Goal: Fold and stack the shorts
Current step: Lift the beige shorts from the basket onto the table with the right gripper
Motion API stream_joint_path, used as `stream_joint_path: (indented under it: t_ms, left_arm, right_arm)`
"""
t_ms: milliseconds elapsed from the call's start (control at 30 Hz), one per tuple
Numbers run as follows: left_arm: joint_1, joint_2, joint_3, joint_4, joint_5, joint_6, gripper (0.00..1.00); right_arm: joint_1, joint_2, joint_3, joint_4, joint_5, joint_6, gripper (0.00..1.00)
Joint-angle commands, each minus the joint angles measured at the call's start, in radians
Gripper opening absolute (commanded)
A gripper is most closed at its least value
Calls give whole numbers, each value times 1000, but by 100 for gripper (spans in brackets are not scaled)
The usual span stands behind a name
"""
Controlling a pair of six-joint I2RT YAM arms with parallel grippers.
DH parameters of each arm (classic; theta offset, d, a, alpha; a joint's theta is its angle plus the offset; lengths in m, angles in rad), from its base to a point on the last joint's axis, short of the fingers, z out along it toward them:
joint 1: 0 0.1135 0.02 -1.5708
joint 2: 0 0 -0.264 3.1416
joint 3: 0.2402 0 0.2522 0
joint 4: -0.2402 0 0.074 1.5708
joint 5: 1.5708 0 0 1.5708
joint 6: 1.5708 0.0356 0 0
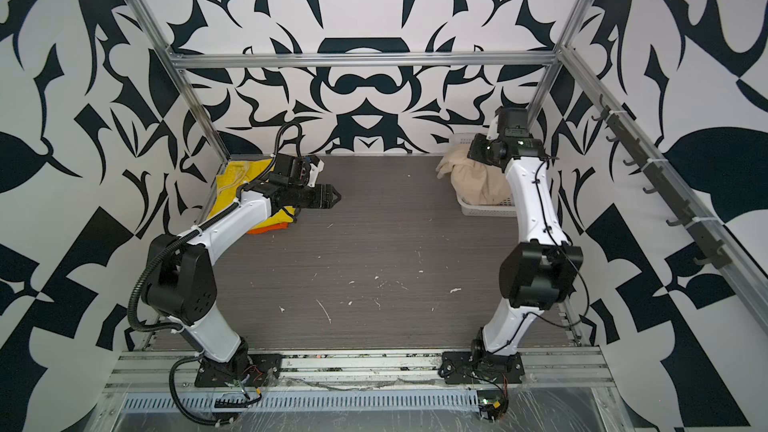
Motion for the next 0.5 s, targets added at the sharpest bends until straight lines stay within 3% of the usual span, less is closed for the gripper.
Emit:
stream_joint_path:
  t_ms: [0, 200, 300, 467]
  left_arm:
    - [-4, -43, 10, 29, 13, 21, 77]
    - [-8, -141, -84, 169, 124, 66, 77]
    - [-13, -189, -141, 258, 221, 100, 76]
    - [-28, -251, -222, 325, 292, 148, 75]
  right_arm:
    - [4, -135, 26, 127, -146, 43, 0]
    - [62, -290, 34, 173, -341, 46, 0]
    - [145, -332, 47, 143, -383, 8, 0]
    - [287, -335, 27, 84, -487, 20, 0]
